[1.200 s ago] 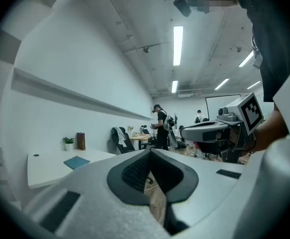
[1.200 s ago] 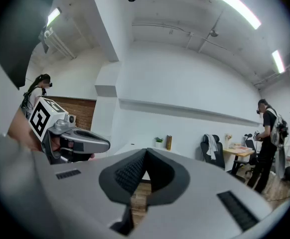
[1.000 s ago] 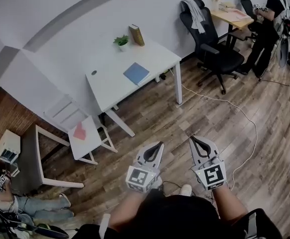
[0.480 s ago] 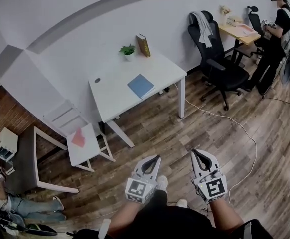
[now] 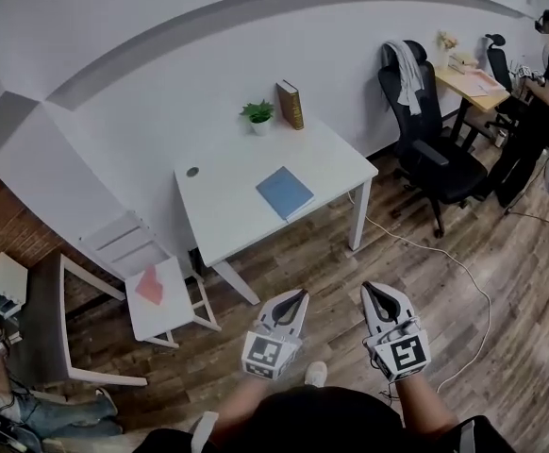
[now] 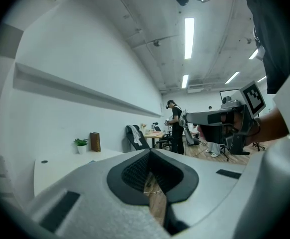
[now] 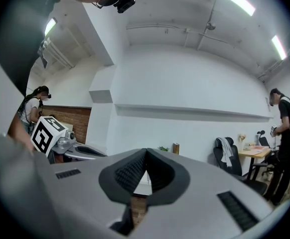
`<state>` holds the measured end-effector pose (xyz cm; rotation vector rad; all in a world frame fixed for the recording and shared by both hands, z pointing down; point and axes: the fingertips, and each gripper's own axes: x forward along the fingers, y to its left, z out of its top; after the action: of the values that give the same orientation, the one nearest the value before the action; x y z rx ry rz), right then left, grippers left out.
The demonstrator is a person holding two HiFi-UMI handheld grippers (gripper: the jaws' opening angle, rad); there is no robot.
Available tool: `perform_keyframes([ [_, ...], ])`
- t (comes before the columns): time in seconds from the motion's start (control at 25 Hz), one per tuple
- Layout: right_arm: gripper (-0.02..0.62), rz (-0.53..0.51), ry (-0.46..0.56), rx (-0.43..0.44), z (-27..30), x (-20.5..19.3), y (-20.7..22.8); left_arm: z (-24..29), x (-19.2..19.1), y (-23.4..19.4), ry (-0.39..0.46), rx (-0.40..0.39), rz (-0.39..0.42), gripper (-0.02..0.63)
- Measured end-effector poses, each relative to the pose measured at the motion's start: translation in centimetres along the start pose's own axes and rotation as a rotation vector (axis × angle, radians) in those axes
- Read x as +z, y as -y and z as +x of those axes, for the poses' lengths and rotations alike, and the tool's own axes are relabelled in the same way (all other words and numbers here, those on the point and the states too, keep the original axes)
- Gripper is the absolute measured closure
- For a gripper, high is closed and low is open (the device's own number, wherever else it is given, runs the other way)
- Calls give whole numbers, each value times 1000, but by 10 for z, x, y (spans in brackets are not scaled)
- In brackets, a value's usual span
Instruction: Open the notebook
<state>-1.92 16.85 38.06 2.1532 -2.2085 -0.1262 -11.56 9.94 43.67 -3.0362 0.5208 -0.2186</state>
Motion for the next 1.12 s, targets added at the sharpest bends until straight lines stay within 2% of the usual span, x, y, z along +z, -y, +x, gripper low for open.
perform_keyframes([
  [0.24, 594, -13, -17, 2, 67, -5, 2, 24, -3, -66, 0, 10, 2, 601],
  [0.36, 594, 14, -35, -1, 91, -10, 2, 31, -7, -87, -1, 17, -6, 600],
  [0.6, 594, 9, -49, 12, 124, -18, 13, 48, -12, -115, -9, 32, -32, 600],
  [0.84, 594, 22, -51, 37, 162, -34, 35, 75, -19, -136, -32, 47, -19, 600],
  [1.12, 594, 16, -1, 73, 218, -34, 78, 120, -23, -168, -69, 100, -24, 600],
])
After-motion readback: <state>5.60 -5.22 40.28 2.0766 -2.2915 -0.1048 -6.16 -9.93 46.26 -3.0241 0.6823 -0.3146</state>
